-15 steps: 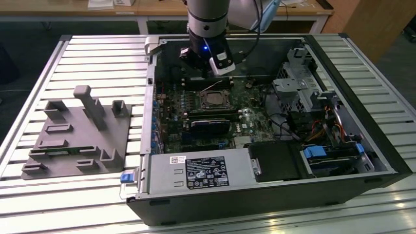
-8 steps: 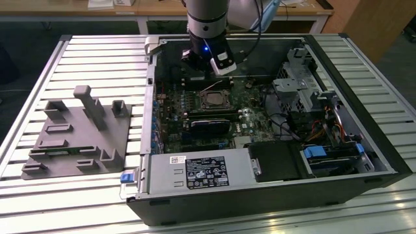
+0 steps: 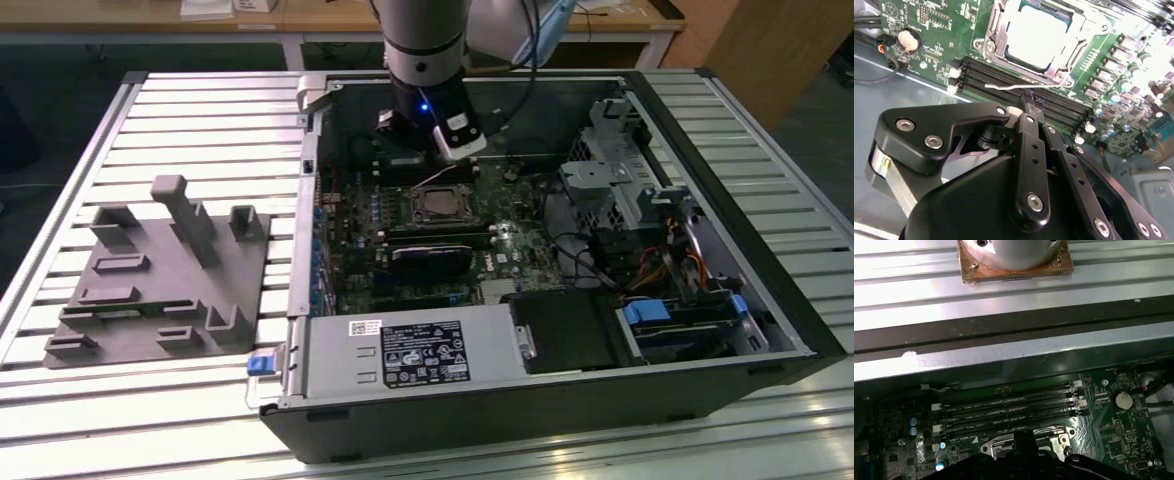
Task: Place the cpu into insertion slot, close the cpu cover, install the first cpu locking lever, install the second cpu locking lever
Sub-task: 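Install the first cpu locking lever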
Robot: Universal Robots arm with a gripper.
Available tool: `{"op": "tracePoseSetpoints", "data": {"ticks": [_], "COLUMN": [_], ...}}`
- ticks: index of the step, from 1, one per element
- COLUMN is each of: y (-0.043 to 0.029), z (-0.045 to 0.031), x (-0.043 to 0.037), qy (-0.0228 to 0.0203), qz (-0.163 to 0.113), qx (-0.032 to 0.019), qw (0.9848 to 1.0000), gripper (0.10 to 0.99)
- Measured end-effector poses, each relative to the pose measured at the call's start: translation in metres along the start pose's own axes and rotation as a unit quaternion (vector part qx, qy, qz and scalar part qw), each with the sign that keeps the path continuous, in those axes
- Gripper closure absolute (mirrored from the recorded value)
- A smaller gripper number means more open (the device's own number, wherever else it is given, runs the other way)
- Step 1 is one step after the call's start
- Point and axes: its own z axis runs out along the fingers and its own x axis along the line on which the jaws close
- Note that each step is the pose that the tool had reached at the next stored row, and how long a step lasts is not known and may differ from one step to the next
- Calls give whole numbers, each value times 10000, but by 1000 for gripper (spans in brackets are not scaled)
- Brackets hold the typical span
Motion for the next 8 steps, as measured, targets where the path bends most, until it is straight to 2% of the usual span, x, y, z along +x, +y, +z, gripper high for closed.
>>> {"op": "tracePoseSetpoints", "data": {"ticks": [4,8], "y": [-11,-11], "z": [68,105], "x": [-31,-75], "qy": [-5,-8], "qz": [24,37], "qx": [-8,-7], "qw": [10000,10000], "gripper": [980,980]}}
